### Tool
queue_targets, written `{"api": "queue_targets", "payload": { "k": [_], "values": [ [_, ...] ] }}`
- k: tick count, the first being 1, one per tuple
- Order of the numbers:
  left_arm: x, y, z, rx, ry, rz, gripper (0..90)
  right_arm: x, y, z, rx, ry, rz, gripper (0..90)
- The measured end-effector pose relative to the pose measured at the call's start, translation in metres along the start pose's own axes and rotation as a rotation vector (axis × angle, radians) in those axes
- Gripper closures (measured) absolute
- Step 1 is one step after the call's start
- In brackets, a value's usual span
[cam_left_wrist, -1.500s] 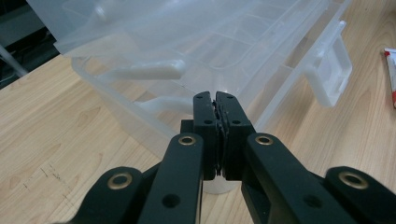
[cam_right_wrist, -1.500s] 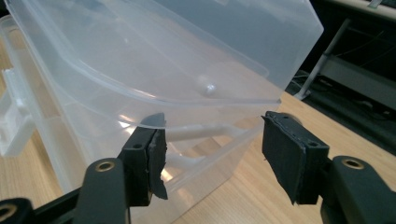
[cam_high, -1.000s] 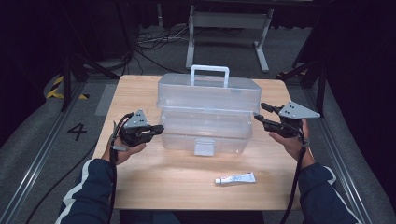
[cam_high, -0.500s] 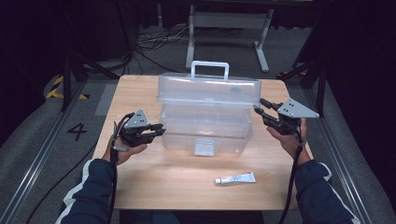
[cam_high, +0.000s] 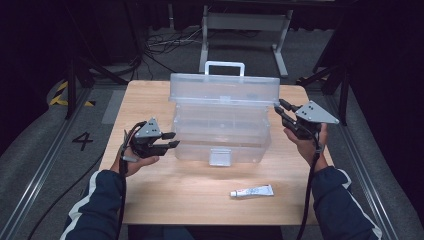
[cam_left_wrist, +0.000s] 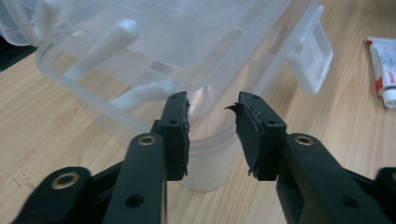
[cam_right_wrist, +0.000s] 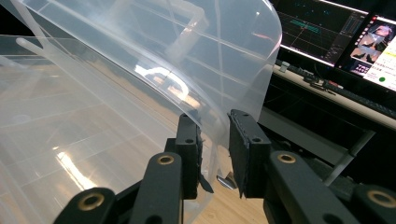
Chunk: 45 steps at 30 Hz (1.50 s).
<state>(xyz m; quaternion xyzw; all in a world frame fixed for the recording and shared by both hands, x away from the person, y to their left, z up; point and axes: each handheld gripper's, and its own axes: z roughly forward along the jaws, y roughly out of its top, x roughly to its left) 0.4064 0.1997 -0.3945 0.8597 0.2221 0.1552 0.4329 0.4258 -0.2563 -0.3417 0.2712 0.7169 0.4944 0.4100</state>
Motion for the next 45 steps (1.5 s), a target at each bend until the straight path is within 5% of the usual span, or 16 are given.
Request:
{"api": "queue_targets", "payload": {
  "k": [5, 12, 19, 39, 41, 45],
  "values": [
    [0.001, 0.001, 0.0, 0.009, -0.009, 0.008, 58.1, -0.004, 0.002, 0.002, 0.004, 0.003, 0.002, 75.2],
    [-0.004, 0.007, 0.0, 0.044, 0.031, 0.076, 56.5, -0.006, 0.006, 0.006, 0.009, -0.012, 0.013, 76.1],
    [-0.006, 0.008, -0.005, 0.017, -0.012, 0.067, 56.8, -0.007, 0.012, 0.009, 0.015, -0.036, 0.014, 77.2],
    [-0.017, 0.021, 0.019, 0.123, -0.091, 0.169, 59.5, -0.013, 0.022, 0.02, 0.014, -0.066, 0.051, 78.6],
    [-0.018, 0.023, 0.023, 0.166, -0.041, 0.186, 60.2, -0.014, 0.023, 0.021, 0.018, -0.074, 0.049, 78.9],
    [-0.019, 0.024, 0.027, 0.162, -0.042, 0.199, 66.7, -0.014, 0.025, 0.023, 0.021, -0.087, 0.046, 79.6]
  ]
}}
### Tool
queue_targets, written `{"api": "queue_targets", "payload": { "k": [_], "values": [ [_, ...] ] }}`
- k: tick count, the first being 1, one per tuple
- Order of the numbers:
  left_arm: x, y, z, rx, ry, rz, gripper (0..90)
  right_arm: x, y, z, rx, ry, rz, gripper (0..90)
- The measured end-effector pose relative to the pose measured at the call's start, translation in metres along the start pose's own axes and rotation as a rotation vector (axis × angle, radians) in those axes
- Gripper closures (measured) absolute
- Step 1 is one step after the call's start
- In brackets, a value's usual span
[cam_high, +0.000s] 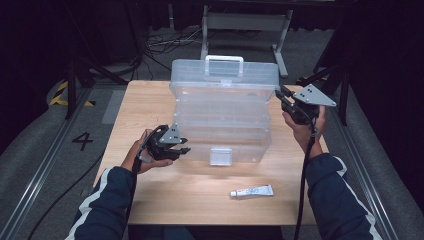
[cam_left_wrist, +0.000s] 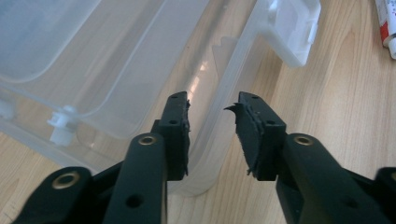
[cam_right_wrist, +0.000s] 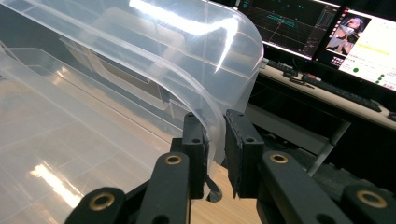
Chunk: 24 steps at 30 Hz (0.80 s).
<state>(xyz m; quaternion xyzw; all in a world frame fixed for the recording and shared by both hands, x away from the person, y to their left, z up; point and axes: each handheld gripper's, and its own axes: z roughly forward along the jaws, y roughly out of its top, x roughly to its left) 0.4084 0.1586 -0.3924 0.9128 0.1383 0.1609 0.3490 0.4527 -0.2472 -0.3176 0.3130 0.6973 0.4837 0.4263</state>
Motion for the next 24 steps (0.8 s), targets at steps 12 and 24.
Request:
{"api": "queue_targets", "payload": {
  "k": [12, 24],
  "values": [
    [0.003, 0.006, 0.002, 0.028, -0.02, 0.051, 74.2, 0.0, 0.006, 0.005, 0.013, -0.033, -0.02, 81.0],
    [0.005, 0.006, 0.002, 0.026, -0.033, 0.072, 75.8, -0.002, 0.013, 0.015, 0.025, -0.067, -0.04, 82.8]
  ]
}}
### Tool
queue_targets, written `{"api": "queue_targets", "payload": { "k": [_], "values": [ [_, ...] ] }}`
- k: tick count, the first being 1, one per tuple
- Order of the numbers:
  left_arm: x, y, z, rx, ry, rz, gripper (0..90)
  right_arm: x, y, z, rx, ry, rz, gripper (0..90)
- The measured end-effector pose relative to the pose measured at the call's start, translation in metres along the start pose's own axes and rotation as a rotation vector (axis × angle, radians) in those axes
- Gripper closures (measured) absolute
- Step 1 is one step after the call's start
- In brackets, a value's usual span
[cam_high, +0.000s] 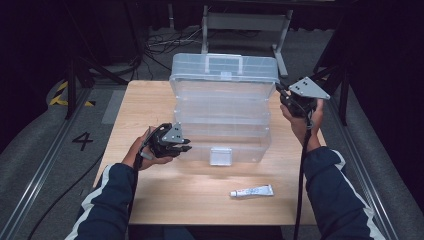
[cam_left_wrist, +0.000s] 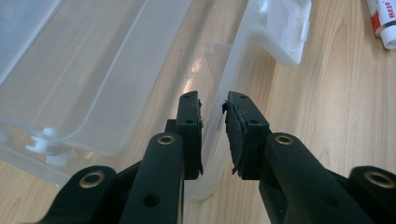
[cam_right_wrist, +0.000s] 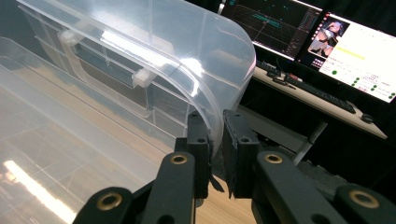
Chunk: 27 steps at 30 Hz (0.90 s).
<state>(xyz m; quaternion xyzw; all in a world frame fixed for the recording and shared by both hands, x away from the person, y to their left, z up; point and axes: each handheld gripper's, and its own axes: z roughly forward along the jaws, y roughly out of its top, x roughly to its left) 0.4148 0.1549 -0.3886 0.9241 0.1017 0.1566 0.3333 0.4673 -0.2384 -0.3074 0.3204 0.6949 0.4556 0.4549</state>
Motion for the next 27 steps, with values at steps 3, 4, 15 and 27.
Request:
{"api": "queue_targets", "payload": {
  "k": [3, 4, 15, 27],
  "values": [
    [0.0, 0.0, 0.0, -0.001, -0.002, -0.002, 75.9, -0.001, 0.002, 0.002, 0.006, -0.004, 0.0, 83.2],
    [0.0, 0.0, 0.0, -0.001, -0.006, -0.002, 75.9, -0.001, 0.002, 0.003, 0.007, -0.007, 0.002, 83.3],
    [0.004, 0.0, 0.0, 0.001, -0.024, -0.005, 76.6, -0.006, 0.01, 0.011, 0.04, -0.005, -0.005, 84.2],
    [0.006, 0.004, 0.0, 0.042, -0.044, 0.049, 78.5, -0.014, 0.018, 0.022, 0.078, 0.011, 0.009, 84.6]
  ]
}}
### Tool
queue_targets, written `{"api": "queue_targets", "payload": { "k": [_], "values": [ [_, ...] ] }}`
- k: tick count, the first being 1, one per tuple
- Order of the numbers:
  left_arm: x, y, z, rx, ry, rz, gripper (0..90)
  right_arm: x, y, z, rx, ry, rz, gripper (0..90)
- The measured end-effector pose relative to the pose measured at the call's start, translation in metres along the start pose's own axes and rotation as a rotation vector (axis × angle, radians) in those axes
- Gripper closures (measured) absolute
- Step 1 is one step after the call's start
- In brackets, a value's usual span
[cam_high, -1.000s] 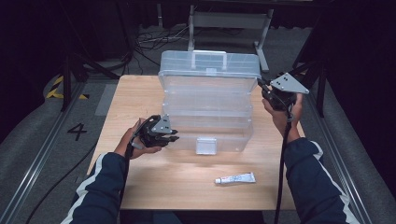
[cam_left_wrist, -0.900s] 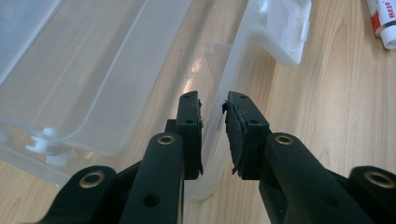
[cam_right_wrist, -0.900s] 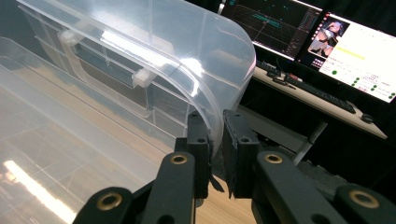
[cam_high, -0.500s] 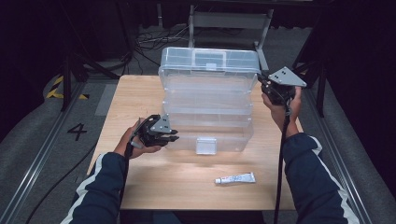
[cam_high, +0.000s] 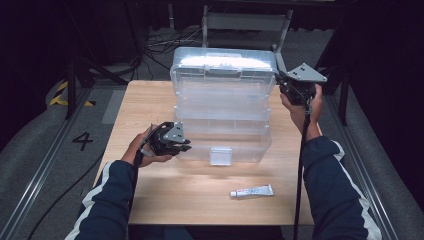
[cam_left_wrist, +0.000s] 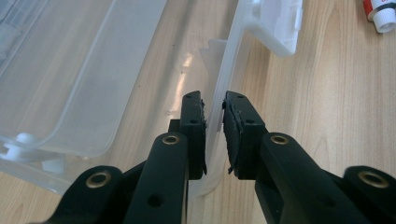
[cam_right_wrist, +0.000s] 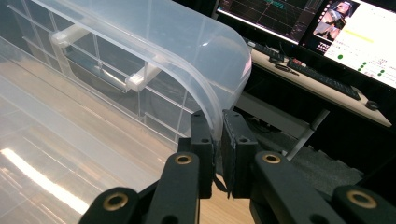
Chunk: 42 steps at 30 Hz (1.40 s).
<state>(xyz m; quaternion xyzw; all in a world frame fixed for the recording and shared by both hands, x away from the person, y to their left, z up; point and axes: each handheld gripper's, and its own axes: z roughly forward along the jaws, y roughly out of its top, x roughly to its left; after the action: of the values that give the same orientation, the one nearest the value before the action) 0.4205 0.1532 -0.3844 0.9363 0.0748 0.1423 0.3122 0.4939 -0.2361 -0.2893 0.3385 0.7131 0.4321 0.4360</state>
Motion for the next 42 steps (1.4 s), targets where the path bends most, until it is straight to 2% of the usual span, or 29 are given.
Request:
{"api": "queue_targets", "payload": {
  "k": [21, 31, 34, 42],
  "values": [
    [0.002, -0.005, 0.0, -0.033, -0.015, -0.023, 78.7, -0.009, 0.011, 0.021, 0.037, -0.001, 0.035, 85.4],
    [0.003, -0.009, 0.0, -0.069, -0.023, -0.021, 79.2, -0.014, 0.013, 0.031, 0.042, 0.005, 0.055, 85.6],
    [0.006, -0.013, 0.001, -0.106, -0.041, -0.031, 79.5, -0.016, 0.014, 0.034, 0.047, 0.007, 0.06, 85.7],
    [0.005, -0.013, 0.001, -0.11, -0.035, -0.027, 79.8, -0.019, 0.015, 0.041, 0.046, 0.006, 0.076, 85.8]
  ]
}}
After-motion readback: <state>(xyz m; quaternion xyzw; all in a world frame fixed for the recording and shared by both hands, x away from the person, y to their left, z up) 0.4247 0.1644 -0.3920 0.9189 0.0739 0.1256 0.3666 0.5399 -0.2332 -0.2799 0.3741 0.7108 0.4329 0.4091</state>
